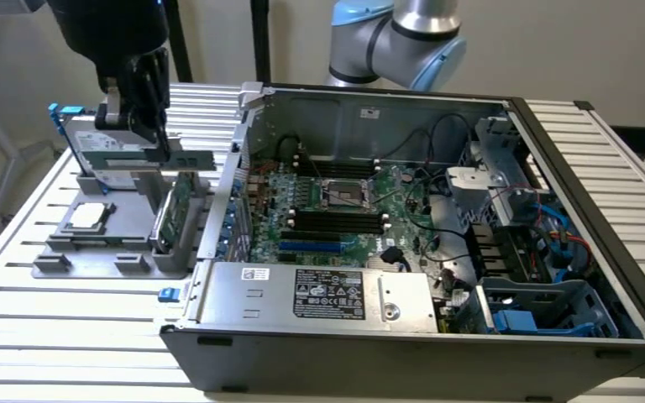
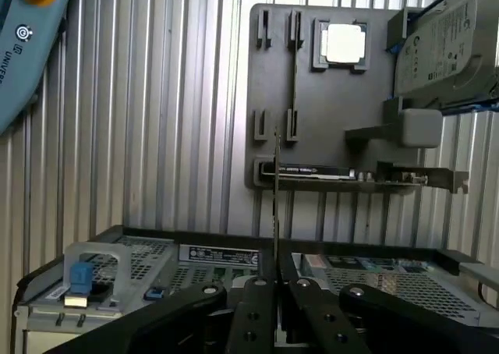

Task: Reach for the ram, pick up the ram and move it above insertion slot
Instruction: 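Pick up the ram and move it above insertion slot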

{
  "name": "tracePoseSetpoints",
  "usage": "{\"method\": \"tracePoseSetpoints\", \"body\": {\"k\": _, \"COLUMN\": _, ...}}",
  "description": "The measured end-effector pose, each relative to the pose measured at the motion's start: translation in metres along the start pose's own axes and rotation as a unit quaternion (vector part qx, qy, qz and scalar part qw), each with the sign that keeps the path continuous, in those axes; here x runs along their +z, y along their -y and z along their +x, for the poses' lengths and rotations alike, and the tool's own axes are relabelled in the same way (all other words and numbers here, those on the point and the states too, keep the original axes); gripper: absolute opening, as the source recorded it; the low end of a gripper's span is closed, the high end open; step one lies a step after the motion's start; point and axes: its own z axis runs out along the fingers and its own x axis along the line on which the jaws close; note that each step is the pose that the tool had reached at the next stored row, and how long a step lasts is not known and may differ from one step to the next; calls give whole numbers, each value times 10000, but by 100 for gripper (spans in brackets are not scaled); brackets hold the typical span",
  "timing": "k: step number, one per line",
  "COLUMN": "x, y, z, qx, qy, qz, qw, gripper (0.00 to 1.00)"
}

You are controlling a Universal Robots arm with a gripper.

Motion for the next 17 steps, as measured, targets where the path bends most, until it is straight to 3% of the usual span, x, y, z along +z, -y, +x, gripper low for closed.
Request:
{"method": "tracePoseSetpoints", "body": {"k": 3, "x": -38, "y": 137, "z": 6, "qx": -1, "qy": 40, "qz": 2, "qw": 10000, "gripper": 13}}
{"method": "tracePoseSetpoints", "body": {"k": 7, "x": -57, "y": 319, "z": 15, "qx": -1, "qy": 68, "qz": 3, "qw": 10000, "gripper": 13}}
{"method": "tracePoseSetpoints", "body": {"k": 17, "x": -66, "y": 772, "z": 28, "qx": -1, "qy": 84, "qz": 3, "qw": 10000, "gripper": 13}}
